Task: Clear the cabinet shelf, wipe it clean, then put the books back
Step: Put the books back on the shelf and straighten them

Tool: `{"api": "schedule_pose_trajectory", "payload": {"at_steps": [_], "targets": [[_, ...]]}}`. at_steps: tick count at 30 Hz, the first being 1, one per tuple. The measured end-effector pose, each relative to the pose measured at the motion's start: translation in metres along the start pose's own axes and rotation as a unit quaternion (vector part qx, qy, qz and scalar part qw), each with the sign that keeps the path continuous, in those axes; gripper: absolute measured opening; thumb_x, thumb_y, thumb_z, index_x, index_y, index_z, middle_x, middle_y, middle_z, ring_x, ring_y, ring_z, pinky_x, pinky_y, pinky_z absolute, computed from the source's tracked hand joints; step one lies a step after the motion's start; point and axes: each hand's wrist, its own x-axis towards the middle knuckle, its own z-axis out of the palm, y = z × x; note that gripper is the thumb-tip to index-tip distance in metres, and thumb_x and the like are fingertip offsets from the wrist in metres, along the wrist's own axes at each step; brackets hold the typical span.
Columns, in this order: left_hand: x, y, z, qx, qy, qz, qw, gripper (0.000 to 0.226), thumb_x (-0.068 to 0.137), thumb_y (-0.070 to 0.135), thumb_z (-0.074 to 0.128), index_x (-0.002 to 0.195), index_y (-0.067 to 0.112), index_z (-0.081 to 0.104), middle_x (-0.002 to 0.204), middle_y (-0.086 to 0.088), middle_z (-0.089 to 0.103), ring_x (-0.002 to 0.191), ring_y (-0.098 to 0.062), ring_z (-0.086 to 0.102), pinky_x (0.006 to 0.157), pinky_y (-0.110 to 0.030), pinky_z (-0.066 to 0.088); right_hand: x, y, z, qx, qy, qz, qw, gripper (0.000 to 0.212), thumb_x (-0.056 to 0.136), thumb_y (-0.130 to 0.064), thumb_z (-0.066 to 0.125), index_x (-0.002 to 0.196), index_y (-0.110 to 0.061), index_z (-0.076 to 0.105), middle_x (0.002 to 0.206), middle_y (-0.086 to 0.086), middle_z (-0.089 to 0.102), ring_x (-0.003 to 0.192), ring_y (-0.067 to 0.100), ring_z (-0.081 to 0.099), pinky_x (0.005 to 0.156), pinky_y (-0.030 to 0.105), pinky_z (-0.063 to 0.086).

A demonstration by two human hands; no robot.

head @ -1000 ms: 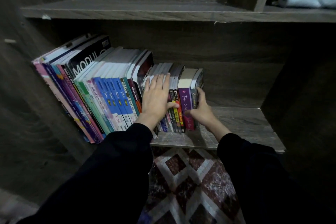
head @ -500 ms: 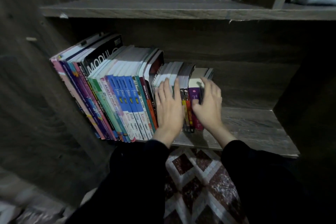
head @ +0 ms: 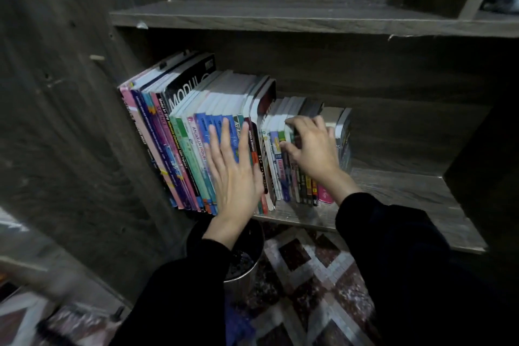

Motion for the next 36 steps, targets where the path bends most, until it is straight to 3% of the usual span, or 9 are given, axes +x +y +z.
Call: {"api": "schedule_pose_trajectory", "payload": {"at_steps": [6,8,10,14,19,25,31,36], "targets": [[0.022,-0.026,-0.012,0.067,-0.043,0.017,0.997,0.106,0.079,0.04,0.072,0.152,0.019,-0.002,0.159,-0.016,0.002,0.145,-0.032,-0.007,0.114,-0.047,-0.015,0.001,-0.005,0.0,-0.061,-0.02,-0.001,0.998,0.058,0.09,-0.05,0.054,0.142,-0.032,0.036,0.134,-0.004,0.048,0.123,0.019,0.035,0.096,0.042,0.032],[0.024,-0.03,-0.013,0.081,-0.051,0.014,0.995,0.108,0.077,0.048,0.071,0.151,0.016,-0.001,0.159,-0.013,0.009,0.146,-0.031,-0.001,0.113,-0.045,-0.016,0.005,-0.01,-0.002,-0.076,-0.035,0.009,0.996,0.057,0.088,-0.061,0.049,0.138,-0.033,0.042,0.132,-0.001,0.046,0.123,0.022,0.034,0.097,0.044,0.033],[0.025,-0.03,-0.014,0.092,-0.051,0.013,0.994,0.108,0.076,0.051,0.071,0.151,0.015,0.003,0.159,-0.012,0.015,0.146,-0.029,0.002,0.115,-0.045,-0.014,0.008,-0.018,-0.002,-0.079,-0.036,0.03,0.996,0.052,0.089,-0.059,0.05,0.131,-0.03,0.049,0.131,0.001,0.044,0.123,0.025,0.033,0.097,0.046,0.034],[0.026,-0.03,-0.016,0.101,-0.044,0.016,0.994,0.106,0.073,0.052,0.074,0.15,0.014,0.011,0.155,-0.011,0.025,0.146,-0.03,0.009,0.115,-0.051,-0.001,0.007,-0.03,0.0,-0.099,-0.021,0.048,0.994,0.04,0.091,-0.05,0.053,0.123,-0.026,0.052,0.13,0.003,0.045,0.122,0.027,0.034,0.095,0.048,0.034],[0.028,-0.032,-0.022,0.121,-0.049,0.023,0.991,0.104,0.07,0.048,0.079,0.148,0.012,0.022,0.151,-0.011,0.033,0.144,-0.031,0.019,0.114,-0.052,0.009,0.003,-0.039,0.0,-0.117,-0.037,0.066,0.99,0.039,0.094,-0.047,0.05,0.127,-0.027,0.047,0.133,0.006,0.043,0.125,0.029,0.034,0.096,0.049,0.034],[0.03,-0.028,-0.029,0.123,-0.071,0.014,0.99,0.098,0.072,0.04,0.078,0.149,0.013,0.024,0.153,-0.008,0.031,0.145,-0.028,0.016,0.115,-0.052,0.008,0.003,-0.046,-0.002,-0.125,-0.047,0.074,0.988,0.034,0.096,-0.042,0.049,0.128,-0.028,0.049,0.134,0.011,0.042,0.125,0.032,0.034,0.097,0.051,0.034],[0.033,-0.023,-0.039,0.116,-0.125,-0.001,0.985,0.094,0.083,0.042,0.068,0.153,0.017,0.01,0.159,-0.003,0.014,0.148,-0.024,-0.002,0.118,-0.049,-0.002,0.006,-0.044,-0.008,-0.141,-0.072,0.061,0.986,0.038,0.095,-0.045,0.049,0.129,-0.03,0.047,0.135,0.011,0.043,0.127,0.032,0.034,0.1,0.052,0.033],[0.034,-0.024,-0.043,0.118,-0.137,0.002,0.984,0.095,0.083,0.043,0.067,0.153,0.018,0.007,0.159,-0.002,0.011,0.148,-0.023,-0.004,0.118,-0.049,-0.001,0.008,-0.043,-0.012,-0.167,-0.083,0.044,0.981,0.042,0.094,-0.051,0.047,0.13,-0.029,0.047,0.133,0.012,0.047,0.126,0.033,0.037,0.1,0.051,0.034]]}}
